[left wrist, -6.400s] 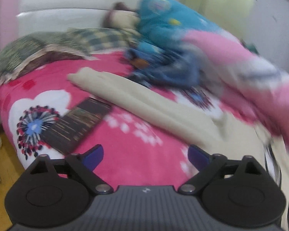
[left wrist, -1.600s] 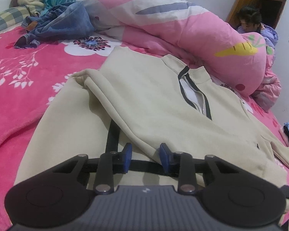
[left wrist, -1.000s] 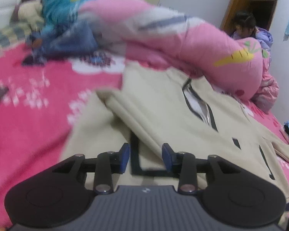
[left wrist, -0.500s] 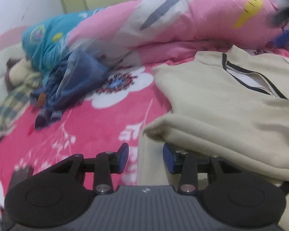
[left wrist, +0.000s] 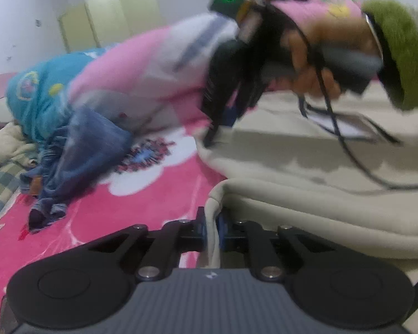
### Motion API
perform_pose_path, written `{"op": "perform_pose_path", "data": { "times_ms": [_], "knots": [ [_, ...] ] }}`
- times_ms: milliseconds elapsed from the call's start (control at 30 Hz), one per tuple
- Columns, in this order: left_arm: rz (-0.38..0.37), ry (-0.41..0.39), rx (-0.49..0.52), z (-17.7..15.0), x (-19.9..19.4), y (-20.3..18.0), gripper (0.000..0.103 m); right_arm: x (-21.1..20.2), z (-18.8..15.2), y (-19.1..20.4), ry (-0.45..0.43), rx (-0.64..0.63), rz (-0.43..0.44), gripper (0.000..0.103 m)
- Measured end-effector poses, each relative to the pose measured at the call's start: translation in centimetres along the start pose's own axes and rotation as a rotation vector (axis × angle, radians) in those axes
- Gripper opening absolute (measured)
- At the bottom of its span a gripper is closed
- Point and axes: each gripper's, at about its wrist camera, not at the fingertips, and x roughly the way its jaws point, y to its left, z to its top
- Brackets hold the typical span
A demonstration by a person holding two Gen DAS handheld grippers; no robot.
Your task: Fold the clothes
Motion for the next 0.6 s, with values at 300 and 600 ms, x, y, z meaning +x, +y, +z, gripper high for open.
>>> {"op": "perform_pose_path", "data": {
  "times_ms": [300, 600],
  "knots": [
    [-0.126, 0.117, -0.592, -1.9, 0.5, 6.7, 0.007, 0.7, -1.5, -4.5, -0.207, 0.253, 0.223, 0.005],
    [-0.333, 0.145, -1.023, -6.8, 1.8, 11.3, 0.012, 4.4, -3.7, -10.2, -0.182, 0.644, 0.432, 0.016]
  ]
}}
